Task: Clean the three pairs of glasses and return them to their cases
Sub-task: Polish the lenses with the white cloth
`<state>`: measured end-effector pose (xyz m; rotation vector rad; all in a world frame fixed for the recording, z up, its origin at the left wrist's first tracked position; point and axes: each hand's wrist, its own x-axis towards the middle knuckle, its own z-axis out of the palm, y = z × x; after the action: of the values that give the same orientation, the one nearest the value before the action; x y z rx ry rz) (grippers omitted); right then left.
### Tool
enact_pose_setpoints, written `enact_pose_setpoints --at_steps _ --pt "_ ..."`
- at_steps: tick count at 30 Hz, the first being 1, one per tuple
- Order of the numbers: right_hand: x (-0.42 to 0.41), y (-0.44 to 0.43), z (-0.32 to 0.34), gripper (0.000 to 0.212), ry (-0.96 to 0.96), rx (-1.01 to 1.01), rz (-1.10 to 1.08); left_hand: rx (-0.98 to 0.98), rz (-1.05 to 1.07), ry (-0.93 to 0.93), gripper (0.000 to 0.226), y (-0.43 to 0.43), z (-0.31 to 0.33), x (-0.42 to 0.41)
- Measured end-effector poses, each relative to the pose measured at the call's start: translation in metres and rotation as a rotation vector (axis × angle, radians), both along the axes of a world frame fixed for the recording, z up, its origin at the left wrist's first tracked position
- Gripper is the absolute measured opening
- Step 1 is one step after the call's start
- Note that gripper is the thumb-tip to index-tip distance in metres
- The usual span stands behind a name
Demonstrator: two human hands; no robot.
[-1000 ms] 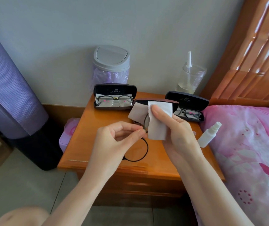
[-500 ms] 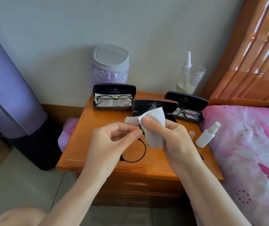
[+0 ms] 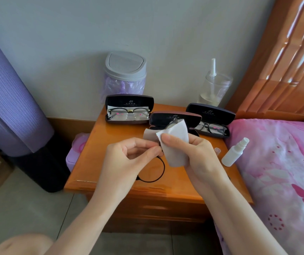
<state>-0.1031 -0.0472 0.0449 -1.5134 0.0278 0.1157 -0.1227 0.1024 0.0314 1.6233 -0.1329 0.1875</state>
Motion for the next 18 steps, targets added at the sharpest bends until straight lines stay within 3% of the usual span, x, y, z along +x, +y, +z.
enact_pose_setpoints --at_steps 7,18 --pt "0.0065 0.0032 0.0062 0.021 0.005 0.119 -0.104 -0.016 0.017 0.0 0.005 -0.0006 0.001 -0.001" --pt "0.0062 -0.0001 0.007 0.025 -0.041 0.113 -0.157 -0.085 0.023 0.026 0.006 -0.0037 0.0024 -0.0033"
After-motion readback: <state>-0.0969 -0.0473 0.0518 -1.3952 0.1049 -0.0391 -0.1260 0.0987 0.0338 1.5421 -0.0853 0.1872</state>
